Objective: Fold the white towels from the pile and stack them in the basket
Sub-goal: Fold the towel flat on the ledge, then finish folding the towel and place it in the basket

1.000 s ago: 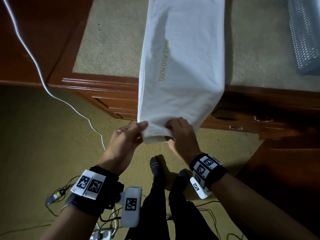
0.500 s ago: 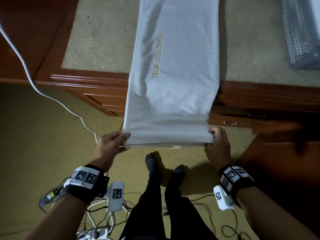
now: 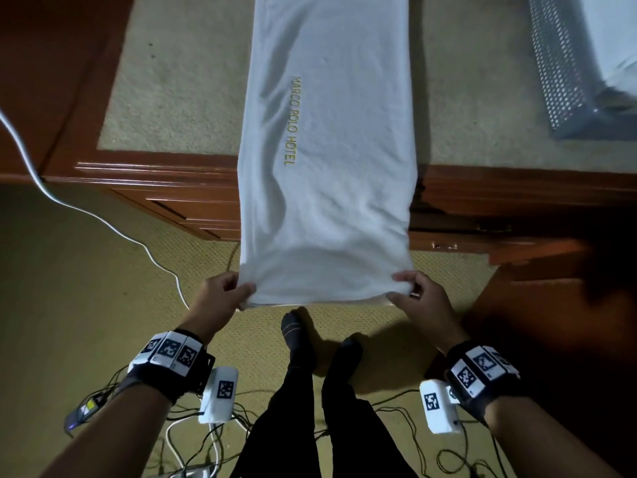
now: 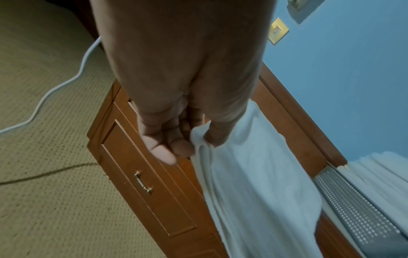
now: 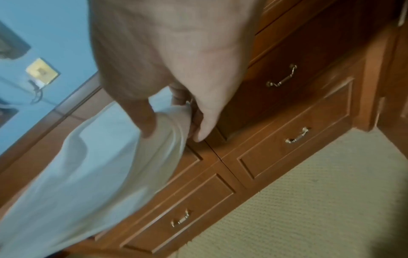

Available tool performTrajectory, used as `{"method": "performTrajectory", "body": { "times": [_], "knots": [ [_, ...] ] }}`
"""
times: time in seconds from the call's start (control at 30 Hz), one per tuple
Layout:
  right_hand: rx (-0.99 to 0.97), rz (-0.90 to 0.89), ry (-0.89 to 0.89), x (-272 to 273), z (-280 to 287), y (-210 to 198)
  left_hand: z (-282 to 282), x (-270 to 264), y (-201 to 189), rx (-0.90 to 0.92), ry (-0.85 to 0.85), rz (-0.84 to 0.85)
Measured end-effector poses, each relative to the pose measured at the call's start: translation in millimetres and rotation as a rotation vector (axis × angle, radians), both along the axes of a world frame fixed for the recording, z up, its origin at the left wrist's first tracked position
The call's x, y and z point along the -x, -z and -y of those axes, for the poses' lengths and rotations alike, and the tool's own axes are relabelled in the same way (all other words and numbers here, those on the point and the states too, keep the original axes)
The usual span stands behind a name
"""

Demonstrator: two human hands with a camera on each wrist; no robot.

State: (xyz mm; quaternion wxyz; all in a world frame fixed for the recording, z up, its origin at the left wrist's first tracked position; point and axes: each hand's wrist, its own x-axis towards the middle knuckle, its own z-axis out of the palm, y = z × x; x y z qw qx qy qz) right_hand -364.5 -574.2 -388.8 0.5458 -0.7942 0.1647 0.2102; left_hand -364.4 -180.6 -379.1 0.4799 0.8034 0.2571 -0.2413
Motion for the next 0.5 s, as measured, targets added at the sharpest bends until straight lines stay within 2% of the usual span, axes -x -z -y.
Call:
{"method": "performTrajectory", "body": {
  "times": [0.13, 0.2, 0.3, 0.4, 0.5],
  "knots": [
    [-0.062, -0.005, 0.242, -13, 3, 13, 5, -3, 9, -0.297, 0.078, 0.027],
    [-0.029, -0.076, 0.273, -15, 3, 28, 9, -8, 19, -0.361, 0.085, 0.04],
    [0.107, -0.146, 0.188, -22, 7, 48, 10, -25, 37, -0.377, 0.121, -0.012],
    [0.343, -0.141, -0.003, -41, 10, 52, 7, -47, 51, -0.317, 0.207, -0.088],
    [0.356, -0.116, 0.011, -71, 10, 41, 5, -78, 42, -0.279, 0.122, -0.015]
  ]
}}
